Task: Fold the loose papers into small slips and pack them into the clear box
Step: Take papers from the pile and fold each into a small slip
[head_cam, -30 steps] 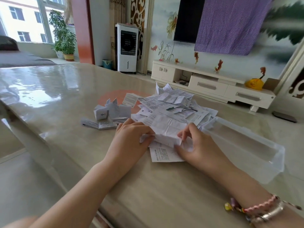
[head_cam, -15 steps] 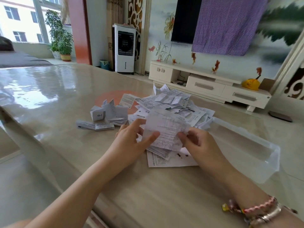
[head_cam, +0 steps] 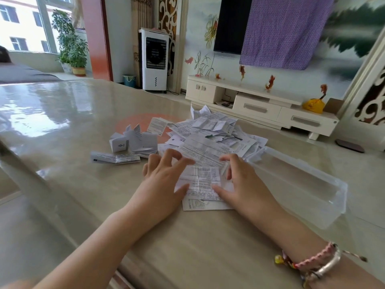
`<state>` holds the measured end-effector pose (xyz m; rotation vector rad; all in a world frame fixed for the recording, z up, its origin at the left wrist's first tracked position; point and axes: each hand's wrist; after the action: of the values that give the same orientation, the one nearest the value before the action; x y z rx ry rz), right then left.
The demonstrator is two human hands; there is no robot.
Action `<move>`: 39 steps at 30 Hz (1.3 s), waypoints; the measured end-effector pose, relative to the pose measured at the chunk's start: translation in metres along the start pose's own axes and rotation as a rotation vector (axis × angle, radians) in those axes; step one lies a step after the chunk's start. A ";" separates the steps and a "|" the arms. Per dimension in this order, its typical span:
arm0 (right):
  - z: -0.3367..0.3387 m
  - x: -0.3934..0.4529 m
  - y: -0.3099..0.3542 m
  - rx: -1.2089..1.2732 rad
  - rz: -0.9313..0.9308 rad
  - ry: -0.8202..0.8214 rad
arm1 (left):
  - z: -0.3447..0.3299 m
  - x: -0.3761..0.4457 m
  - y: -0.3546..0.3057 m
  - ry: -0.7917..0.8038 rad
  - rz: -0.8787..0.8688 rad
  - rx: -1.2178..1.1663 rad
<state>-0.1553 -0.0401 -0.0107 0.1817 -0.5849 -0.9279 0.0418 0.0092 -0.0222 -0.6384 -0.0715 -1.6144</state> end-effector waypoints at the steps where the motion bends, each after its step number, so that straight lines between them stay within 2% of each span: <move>1: 0.001 -0.001 0.001 -0.017 0.055 -0.007 | 0.000 0.000 0.000 0.011 -0.041 0.012; 4: 0.003 -0.005 0.007 0.012 0.173 0.059 | -0.002 -0.002 0.003 0.017 -0.092 0.001; 6: 0.003 -0.007 0.010 0.056 0.174 0.090 | -0.004 -0.002 0.006 -0.001 -0.101 -0.035; 13: 0.004 -0.006 0.007 0.128 -0.044 0.174 | 0.001 -0.003 0.013 0.125 -0.069 -0.049; 18: 0.006 -0.005 0.011 0.098 -0.155 0.071 | 0.004 -0.004 0.010 0.100 -0.065 -0.021; 22: 0.005 -0.002 0.014 0.207 -0.258 0.115 | 0.005 -0.002 0.009 0.114 -0.055 -0.030; 28: 0.004 -0.002 0.013 0.188 -0.322 0.102 | 0.004 -0.001 0.008 0.129 -0.022 -0.100; 31: 0.004 -0.001 0.014 0.272 -0.301 0.040 | 0.005 -0.002 0.007 0.136 -0.023 -0.117; 33: 0.004 0.001 0.016 0.422 -0.299 -0.009 | 0.005 -0.002 0.008 0.130 -0.029 -0.136; 35: 0.005 0.001 0.019 0.591 -0.300 -0.044 | 0.004 -0.003 0.008 0.084 -0.029 -0.145; 37: 0.008 0.000 0.021 0.630 -0.236 -0.094 | 0.004 -0.004 0.007 0.012 0.016 -0.184; 39: 0.010 -0.002 0.024 0.645 -0.164 -0.127 | 0.006 -0.003 0.006 -0.065 0.094 -0.320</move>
<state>-0.1450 -0.0235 0.0064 0.7622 -0.9881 -0.8865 0.0495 0.0132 -0.0203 -0.9266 0.1701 -1.5262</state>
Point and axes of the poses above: each hand's wrist, its own x-axis towards the middle knuckle, its own z-axis out of the back of the hand, y = z × x, and after that the axes turned 4 degrees about x, right-handed
